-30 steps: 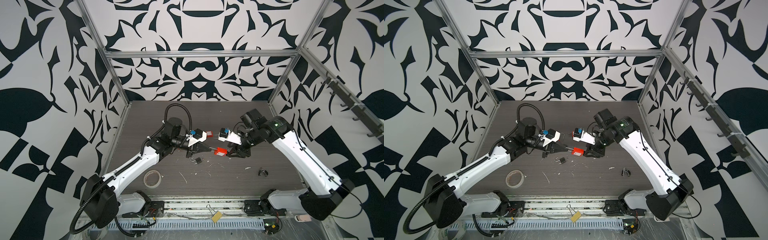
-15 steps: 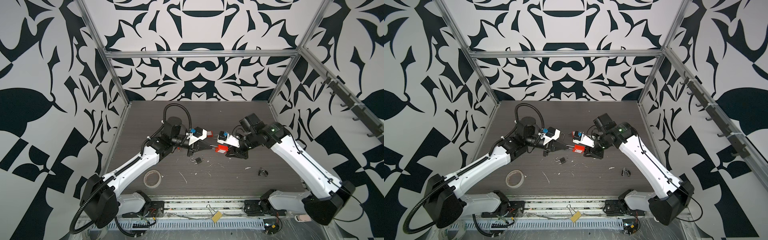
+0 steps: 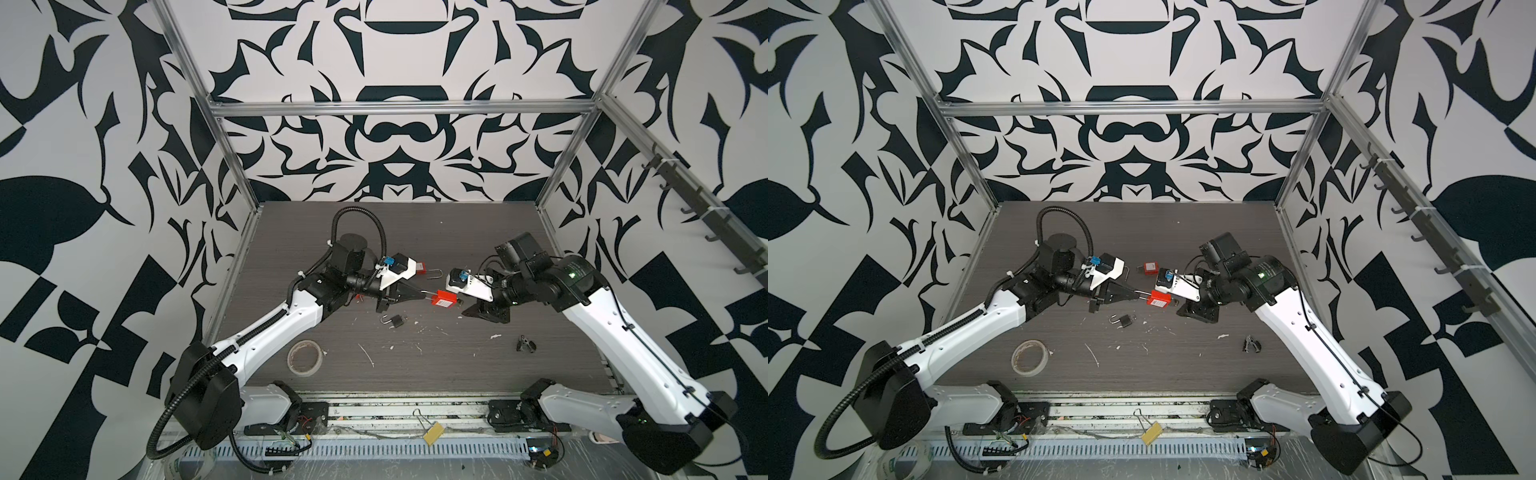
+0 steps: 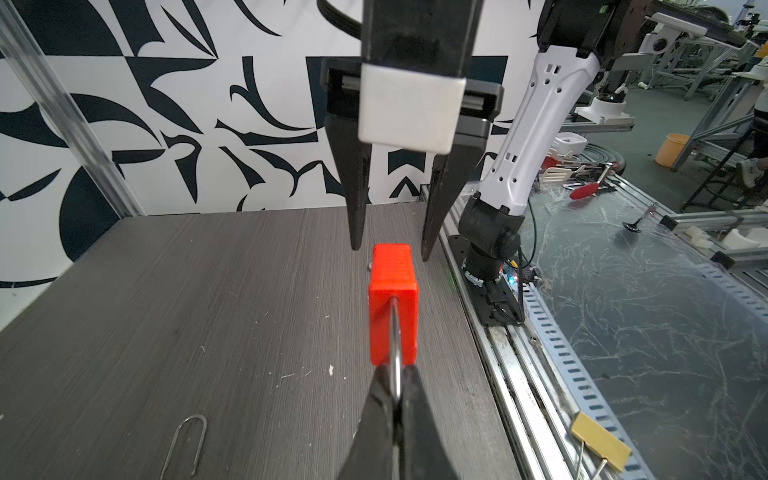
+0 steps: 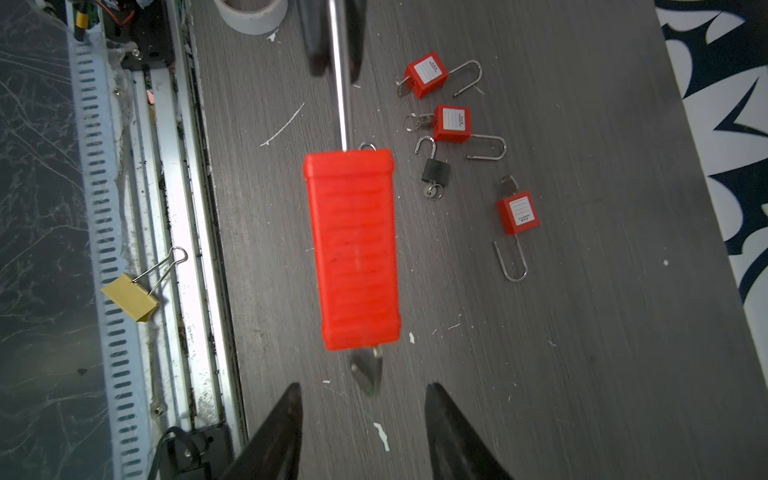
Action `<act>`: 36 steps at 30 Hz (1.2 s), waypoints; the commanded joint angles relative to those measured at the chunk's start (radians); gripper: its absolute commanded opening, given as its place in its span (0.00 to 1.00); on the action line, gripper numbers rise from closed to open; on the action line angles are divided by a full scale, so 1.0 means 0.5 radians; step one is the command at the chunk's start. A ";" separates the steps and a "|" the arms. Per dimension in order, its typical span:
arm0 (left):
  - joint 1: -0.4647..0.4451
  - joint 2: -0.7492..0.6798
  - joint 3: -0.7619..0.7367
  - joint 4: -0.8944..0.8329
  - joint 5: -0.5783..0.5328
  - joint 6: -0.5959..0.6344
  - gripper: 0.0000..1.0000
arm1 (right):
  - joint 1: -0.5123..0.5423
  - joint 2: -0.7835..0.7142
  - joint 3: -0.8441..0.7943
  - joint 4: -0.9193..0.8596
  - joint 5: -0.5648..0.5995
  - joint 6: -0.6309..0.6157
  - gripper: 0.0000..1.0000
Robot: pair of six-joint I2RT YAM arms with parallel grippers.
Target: Lock with the key
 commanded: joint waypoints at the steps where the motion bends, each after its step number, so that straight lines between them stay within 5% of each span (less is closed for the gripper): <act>1: -0.004 0.018 0.065 -0.012 0.040 0.047 0.00 | -0.002 -0.018 0.054 -0.049 0.015 -0.026 0.47; 8: -0.008 0.026 0.081 -0.048 0.044 0.069 0.00 | 0.001 0.075 0.099 0.069 -0.098 0.006 0.44; 20: -0.008 0.026 0.056 0.002 0.014 0.039 0.00 | 0.078 -0.014 -0.120 0.368 0.075 0.083 0.23; 28: -0.008 0.050 0.045 0.082 0.017 -0.022 0.00 | 0.146 -0.135 -0.260 0.447 0.256 0.021 0.32; 36: -0.009 0.033 0.049 -0.026 0.076 0.041 0.00 | 0.145 -0.053 -0.032 0.112 0.126 -0.023 0.39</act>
